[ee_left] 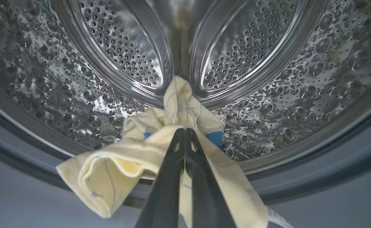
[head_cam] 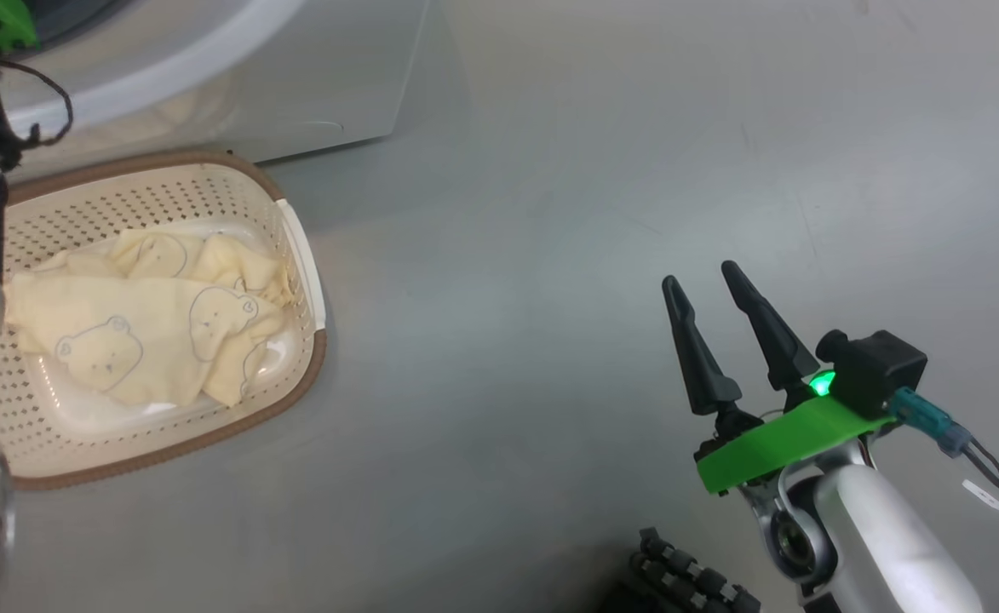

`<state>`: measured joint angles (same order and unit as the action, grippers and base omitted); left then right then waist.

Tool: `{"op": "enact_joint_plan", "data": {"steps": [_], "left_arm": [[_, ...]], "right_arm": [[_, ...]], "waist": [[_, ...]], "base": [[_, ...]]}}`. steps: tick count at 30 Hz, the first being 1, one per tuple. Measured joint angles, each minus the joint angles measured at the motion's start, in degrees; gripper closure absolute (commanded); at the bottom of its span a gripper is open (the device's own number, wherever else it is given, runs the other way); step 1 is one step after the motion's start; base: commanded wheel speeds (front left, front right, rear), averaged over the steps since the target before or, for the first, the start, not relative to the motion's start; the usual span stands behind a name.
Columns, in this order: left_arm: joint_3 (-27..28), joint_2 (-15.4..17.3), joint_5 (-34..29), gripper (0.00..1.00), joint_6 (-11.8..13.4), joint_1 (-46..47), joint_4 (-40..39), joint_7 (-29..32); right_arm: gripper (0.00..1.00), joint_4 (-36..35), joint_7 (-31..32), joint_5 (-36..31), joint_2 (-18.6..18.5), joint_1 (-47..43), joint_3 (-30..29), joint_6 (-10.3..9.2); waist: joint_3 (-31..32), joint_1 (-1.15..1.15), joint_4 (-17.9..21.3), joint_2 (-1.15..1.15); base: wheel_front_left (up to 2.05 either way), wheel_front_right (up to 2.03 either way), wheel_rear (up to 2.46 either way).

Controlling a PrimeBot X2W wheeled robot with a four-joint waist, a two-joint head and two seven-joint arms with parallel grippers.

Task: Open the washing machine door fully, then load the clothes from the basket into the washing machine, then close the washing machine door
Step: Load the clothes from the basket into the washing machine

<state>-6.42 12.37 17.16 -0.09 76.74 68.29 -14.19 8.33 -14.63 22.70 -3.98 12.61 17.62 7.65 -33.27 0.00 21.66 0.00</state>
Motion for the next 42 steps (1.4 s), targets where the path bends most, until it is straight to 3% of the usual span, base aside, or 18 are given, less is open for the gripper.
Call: {"op": "enact_joint_plan", "data": {"steps": [11,26,32,39,40,41,42], "left_arm": [[-0.69,3.75,-1.1,1.0,2.9,6.88,0.02,0.0],[0.75,7.2,-4.07,1.0,5.78,9.43,-13.71,-0.44],[-0.82,7.19,-5.16,1.0,5.01,9.65,-7.21,-0.37],[-3.25,7.12,-6.31,1.0,4.08,11.45,0.25,6.54],[-3.49,7.09,-6.51,0.81,3.85,11.9,1.16,7.95],[-3.6,7.01,-6.5,0.51,3.67,12.27,1.79,8.5],[-3.9,6.97,-6.55,0.51,3.67,12.57,2.24,9.04]], "right_arm": [[0.0,-0.59,0.0,0.42,0.04,-0.49,0.27,0.0],[0.0,-1.07,0.0,1.35,0.56,-0.45,2.16,0.0],[0.0,-0.67,0.0,1.51,0.76,-0.48,2.49,0.0],[0.0,-0.41,0.0,1.79,0.89,-0.57,2.77,0.0],[0.0,-0.36,0.0,1.92,0.9,-0.58,2.77,0.0],[0.0,-0.34,0.0,1.92,0.91,-0.58,2.76,0.0],[0.0,-0.31,0.0,1.92,0.92,-0.58,2.75,0.0]], "waist": [[-3.02,0.0,2.41,0.0],[-6.88,0.0,5.24,0.0],[-6.5,0.01,6.01,0.0],[-5.32,0.0,6.01,0.0],[-5.18,0.0,6.0,0.0],[-5.08,0.0,5.97,0.0],[-4.99,0.0,5.94,0.0]], "base": [[0.0,0.0,0.0],[0.0,0.0,0.0],[0.0,0.0,0.0],[0.0,0.0,0.0],[0.0,0.0,0.0],[0.0,0.0,0.0],[0.0,0.0,0.0]]}}
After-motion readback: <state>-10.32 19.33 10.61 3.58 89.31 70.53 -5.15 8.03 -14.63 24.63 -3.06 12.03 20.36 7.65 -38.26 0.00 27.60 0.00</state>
